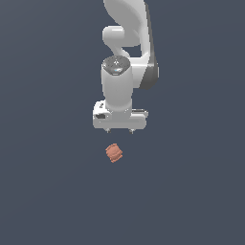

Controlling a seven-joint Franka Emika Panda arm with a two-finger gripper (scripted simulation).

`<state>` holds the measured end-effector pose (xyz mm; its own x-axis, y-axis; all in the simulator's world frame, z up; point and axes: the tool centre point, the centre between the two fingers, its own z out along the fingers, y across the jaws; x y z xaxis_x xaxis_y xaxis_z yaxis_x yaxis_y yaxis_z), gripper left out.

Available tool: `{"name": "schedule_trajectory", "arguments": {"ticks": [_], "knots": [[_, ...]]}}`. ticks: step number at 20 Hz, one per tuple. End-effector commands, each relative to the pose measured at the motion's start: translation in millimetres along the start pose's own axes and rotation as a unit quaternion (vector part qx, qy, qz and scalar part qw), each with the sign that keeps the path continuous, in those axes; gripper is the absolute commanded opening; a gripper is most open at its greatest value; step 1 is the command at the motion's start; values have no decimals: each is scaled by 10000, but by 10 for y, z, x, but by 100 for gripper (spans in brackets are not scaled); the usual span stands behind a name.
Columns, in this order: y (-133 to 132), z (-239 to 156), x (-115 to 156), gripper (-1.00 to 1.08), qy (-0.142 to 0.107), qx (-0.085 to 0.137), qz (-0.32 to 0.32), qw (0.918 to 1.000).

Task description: Pick up the object and move it to a goal position.

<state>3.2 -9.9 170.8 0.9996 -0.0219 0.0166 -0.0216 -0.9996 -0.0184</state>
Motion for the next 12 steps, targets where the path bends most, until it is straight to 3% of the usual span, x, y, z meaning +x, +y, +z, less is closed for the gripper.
{"name": "schedule_trajectory", "arguments": {"ticks": [1, 12], "knots": [[0, 0, 0, 100, 0, 0, 0, 10000], [208, -70, -20, 100, -17, -180, 50, 9998]]}}
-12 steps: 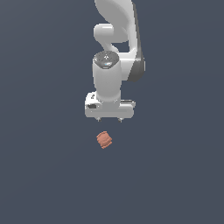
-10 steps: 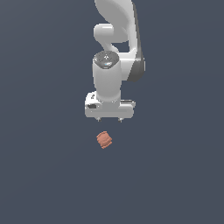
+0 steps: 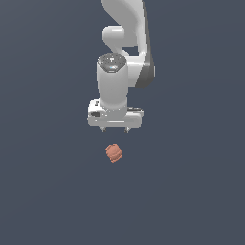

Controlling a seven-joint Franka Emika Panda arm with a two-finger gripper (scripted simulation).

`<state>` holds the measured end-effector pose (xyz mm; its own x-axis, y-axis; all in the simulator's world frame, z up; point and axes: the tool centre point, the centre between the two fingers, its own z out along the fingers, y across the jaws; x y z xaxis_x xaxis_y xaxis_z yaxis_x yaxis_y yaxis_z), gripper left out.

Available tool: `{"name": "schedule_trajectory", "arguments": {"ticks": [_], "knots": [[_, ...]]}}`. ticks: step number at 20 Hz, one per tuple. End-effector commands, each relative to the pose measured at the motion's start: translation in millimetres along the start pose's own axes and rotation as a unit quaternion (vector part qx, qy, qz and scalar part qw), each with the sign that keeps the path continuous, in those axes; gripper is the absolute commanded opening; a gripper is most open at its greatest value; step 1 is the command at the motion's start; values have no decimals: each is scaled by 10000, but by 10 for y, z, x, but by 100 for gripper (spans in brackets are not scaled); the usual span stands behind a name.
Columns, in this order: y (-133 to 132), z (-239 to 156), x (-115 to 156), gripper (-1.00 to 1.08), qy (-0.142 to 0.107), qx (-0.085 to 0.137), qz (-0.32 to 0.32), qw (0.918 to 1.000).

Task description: Pick up the object and move it to a goal position.

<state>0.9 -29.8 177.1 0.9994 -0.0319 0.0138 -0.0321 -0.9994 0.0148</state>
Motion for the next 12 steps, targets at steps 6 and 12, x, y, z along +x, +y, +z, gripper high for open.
{"name": "schedule_trajectory", "arguments": {"ticks": [6, 12], "knots": [[5, 21, 10, 100, -5, -8, -86, 10000], [14, 103, 53, 100, -14, -11, -404, 9992]]}}
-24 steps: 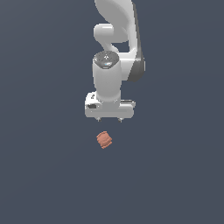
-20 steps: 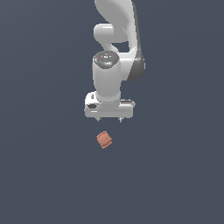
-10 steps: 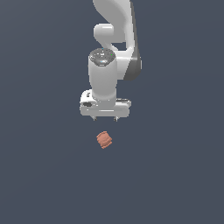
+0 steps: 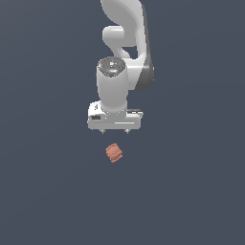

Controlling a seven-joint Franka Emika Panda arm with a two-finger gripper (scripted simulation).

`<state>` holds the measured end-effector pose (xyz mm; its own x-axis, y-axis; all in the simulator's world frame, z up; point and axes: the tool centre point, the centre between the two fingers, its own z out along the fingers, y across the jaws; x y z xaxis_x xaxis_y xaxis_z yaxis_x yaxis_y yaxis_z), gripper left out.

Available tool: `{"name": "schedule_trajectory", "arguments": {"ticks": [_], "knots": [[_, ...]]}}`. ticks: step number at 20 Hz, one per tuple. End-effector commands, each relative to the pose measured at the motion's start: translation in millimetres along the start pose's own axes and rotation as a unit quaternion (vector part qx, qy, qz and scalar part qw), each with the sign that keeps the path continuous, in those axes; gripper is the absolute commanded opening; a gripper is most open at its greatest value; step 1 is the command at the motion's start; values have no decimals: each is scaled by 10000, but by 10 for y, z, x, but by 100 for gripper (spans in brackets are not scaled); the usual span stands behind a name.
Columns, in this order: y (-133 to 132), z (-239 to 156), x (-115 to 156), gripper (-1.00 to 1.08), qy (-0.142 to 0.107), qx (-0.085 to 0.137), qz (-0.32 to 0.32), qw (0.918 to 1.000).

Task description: Pick up the object and move it to a goal position.

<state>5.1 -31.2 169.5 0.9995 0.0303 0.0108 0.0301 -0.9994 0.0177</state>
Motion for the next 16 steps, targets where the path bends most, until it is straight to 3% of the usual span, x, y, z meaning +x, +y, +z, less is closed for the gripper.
{"name": "schedule_trajectory", "arguments": {"ticks": [1, 8, 16], "knots": [[7, 45, 21, 100, -6, -1, -167, 9999], [33, 233, 110, 100, -23, 4, -875, 9962], [69, 517, 226, 100, -36, 40, -1895, 9819]]}}
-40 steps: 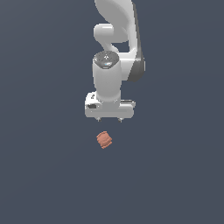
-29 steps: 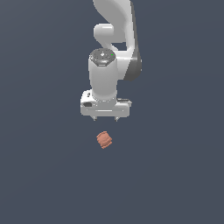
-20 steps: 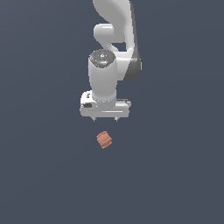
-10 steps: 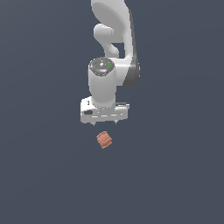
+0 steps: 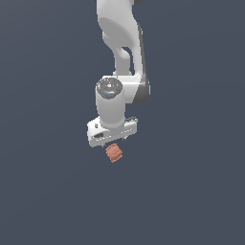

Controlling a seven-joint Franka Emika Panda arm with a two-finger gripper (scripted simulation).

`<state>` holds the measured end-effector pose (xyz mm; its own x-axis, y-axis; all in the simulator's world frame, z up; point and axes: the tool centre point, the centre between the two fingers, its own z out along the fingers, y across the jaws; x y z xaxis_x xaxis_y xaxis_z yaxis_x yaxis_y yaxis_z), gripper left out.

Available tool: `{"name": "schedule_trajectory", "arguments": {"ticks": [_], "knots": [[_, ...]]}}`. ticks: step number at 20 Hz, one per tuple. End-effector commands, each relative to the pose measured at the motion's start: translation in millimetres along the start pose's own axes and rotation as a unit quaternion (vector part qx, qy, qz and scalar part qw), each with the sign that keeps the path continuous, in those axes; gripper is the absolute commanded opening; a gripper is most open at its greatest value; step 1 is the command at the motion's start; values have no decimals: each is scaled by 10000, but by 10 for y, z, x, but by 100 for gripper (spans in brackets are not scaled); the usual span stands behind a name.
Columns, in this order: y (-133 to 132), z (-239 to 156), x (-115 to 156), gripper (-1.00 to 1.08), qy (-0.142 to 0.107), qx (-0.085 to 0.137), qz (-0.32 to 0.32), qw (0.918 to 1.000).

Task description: Pick up the object and move it to a goal position.

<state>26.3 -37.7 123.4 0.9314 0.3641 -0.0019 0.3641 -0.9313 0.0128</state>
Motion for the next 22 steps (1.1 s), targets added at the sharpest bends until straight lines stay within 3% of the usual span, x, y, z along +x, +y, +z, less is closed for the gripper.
{"name": "schedule_trajectory", "arguments": {"ticks": [1, 11, 22], "knots": [[21, 83, 28, 100, 2, 13, -304, 9995], [69, 292, 90, 100, 13, 55, -1034, 9946], [74, 389, 95, 100, 14, 62, -1134, 9935]]}}
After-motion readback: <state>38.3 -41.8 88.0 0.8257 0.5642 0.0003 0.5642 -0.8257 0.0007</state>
